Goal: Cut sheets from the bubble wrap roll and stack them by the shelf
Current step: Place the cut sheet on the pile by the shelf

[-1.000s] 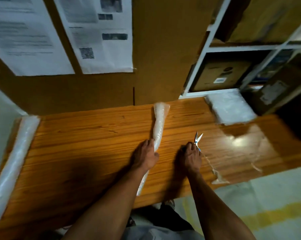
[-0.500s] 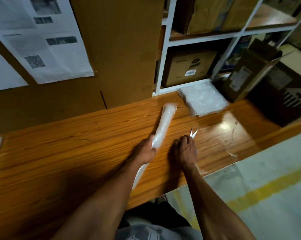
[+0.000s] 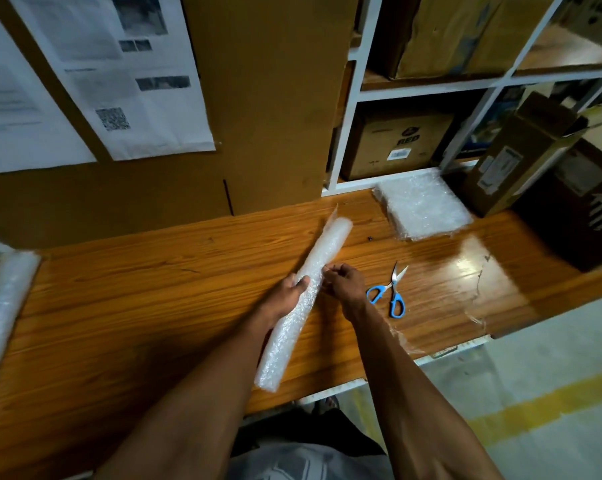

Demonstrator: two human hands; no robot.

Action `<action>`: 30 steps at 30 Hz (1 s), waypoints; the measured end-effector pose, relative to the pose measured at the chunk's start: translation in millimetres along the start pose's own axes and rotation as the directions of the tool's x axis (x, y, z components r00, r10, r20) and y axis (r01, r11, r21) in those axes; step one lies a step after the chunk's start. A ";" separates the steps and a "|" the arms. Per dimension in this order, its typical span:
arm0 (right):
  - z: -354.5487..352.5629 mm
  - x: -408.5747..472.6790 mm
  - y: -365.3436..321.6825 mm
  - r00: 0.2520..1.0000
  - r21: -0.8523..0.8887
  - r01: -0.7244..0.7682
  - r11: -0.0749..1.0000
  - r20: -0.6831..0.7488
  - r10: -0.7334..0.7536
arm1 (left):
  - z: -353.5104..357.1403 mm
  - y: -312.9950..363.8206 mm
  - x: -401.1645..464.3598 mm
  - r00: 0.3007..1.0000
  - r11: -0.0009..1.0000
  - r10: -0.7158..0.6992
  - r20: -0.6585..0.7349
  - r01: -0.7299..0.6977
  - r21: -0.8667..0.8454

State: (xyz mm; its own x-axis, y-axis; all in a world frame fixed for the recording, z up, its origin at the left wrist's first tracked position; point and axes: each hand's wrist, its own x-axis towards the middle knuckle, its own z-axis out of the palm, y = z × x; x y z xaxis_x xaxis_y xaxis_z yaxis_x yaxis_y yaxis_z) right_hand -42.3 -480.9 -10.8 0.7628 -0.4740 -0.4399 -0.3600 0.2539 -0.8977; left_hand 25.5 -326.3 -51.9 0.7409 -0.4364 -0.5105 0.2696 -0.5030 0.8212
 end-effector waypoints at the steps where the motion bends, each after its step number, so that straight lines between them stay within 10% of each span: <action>1: 3.0 -1.5 1.5 1.000 -0.006 0.003 1.000 0.002 -0.003 | -2.1 8.9 -14.7 1.000 1.000 -0.010 -0.016 0.011 0.024; 9: 22.1 -23.3 23.4 0.990 -0.225 0.127 0.966 -0.026 -0.136 | -12.1 6.4 -42.6 0.994 0.960 0.067 -0.088 -0.040 0.276; 13: 23.2 -31.8 20.1 0.861 -0.795 0.419 0.438 0.194 -0.470 | -29.6 2.5 -47.7 0.995 0.921 0.083 -0.057 -0.055 0.385; 16: 32.3 -33.0 9.1 0.810 -0.870 0.489 0.062 0.427 -0.402 | -45.8 7.3 -50.8 0.985 0.782 0.143 -0.096 -0.053 0.621; 19: 42.2 -28.5 3.7 0.854 -0.889 0.455 -0.049 0.451 -0.260 | -61.7 17.7 -52.1 0.982 0.636 0.188 -0.031 -0.098 0.765; 23: 56.0 -29.6 0.5 0.872 -0.905 0.425 0.008 0.407 -0.273 | -76.7 21.4 -52.1 0.934 0.563 0.326 -0.145 -0.068 0.824; 26: 62.5 -22.5 6.7 0.912 -0.877 0.367 0.310 0.275 -0.304 | -74.5 14.2 -50.6 0.832 0.667 0.386 -0.399 0.048 0.744; 30: 72.1 -17.9 18.0 0.963 -0.660 0.251 0.708 0.094 -0.253 | -67.3 5.7 -43.5 0.856 0.951 0.049 -0.514 0.117 0.286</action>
State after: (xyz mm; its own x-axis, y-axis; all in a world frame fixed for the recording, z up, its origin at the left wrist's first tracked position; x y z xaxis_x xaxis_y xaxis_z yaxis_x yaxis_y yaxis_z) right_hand -23.6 -407.0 -17.4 0.8762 -0.4411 -0.1942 -0.4183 -0.4958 -0.7610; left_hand 36.2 -260.0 -7.9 0.9639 -0.0150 -0.2660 0.1674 -0.7427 0.6484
